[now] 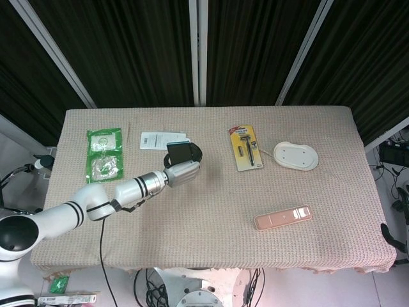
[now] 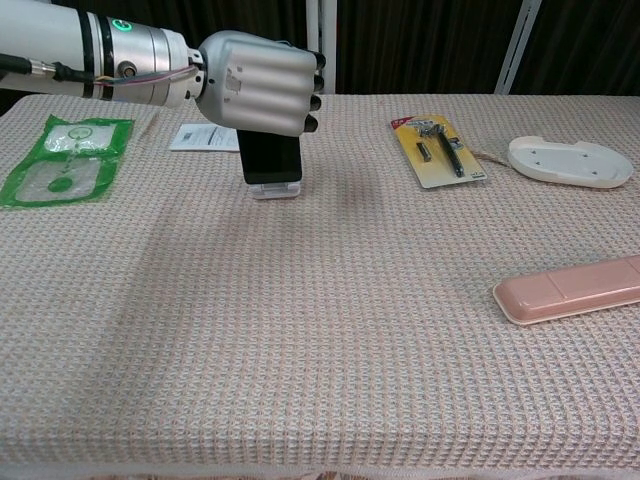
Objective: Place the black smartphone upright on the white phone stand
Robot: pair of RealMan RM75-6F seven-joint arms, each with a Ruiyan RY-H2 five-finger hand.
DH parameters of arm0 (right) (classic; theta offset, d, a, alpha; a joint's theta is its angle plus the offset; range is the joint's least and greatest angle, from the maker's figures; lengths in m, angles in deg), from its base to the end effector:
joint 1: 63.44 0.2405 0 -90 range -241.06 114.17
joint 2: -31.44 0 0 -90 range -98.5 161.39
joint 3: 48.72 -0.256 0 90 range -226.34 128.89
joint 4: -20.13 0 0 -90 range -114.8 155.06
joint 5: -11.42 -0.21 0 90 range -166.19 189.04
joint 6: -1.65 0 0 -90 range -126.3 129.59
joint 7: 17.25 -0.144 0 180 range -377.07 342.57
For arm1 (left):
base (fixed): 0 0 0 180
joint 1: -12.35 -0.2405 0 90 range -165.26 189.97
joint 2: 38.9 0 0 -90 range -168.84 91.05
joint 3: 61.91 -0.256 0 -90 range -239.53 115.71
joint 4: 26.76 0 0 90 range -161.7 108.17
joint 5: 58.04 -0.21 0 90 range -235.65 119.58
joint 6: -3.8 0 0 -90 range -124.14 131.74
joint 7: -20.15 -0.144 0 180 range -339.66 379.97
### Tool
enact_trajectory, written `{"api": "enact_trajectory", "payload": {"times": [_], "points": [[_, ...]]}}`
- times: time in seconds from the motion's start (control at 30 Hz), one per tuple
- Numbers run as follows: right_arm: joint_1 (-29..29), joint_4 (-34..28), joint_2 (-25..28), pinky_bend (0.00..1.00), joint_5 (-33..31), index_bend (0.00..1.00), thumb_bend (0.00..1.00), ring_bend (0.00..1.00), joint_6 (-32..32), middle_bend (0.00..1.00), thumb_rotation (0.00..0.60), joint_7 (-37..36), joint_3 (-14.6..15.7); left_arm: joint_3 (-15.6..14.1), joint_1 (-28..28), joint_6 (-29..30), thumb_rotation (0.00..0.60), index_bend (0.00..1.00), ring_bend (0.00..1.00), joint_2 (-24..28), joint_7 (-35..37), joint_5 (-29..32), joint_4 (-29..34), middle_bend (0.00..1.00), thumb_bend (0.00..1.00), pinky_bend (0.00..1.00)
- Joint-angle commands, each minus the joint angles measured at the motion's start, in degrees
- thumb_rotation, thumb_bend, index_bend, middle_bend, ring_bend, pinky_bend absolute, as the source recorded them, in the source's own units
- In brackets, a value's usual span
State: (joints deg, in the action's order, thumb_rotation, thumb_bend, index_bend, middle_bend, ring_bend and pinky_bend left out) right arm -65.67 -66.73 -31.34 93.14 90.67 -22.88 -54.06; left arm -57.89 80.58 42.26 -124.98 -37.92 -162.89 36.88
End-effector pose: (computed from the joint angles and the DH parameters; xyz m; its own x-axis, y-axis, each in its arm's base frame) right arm -0.3525 -0.1479 0.1974 0.4184 0.0740 0.9053 -0.8991 0.1754 0.4012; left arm -0.0479 0.4093 -0.0255 0.5355 -0.8272 -0.1700 -0.6709 -0.2944 -0.6806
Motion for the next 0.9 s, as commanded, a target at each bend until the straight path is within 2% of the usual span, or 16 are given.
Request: {"api": "enact_trajectory", "payload": {"times": [0.03,0.9], "points": [[0.02,0.05,-0.05,0.0,0.01,0.0,0.24,0.0,-0.11,0.0,0.6,-0.03,0.03,-0.08,0.07,0.51,0.6,0.61,0.52,-0.31,0.39,0.18,-0.25,0.6,0.45,0.56],[-0.47,0.52,0.2,0.0,-0.52,0.0,0.24,0.0,-0.07,0.0,0.6,-1.0,-0.27,-1.47,-0.33,2.13,0.6,0.61,0.51,-2.57,1.25,2.67,-2.74,0.59,0.46,0.56]]}}
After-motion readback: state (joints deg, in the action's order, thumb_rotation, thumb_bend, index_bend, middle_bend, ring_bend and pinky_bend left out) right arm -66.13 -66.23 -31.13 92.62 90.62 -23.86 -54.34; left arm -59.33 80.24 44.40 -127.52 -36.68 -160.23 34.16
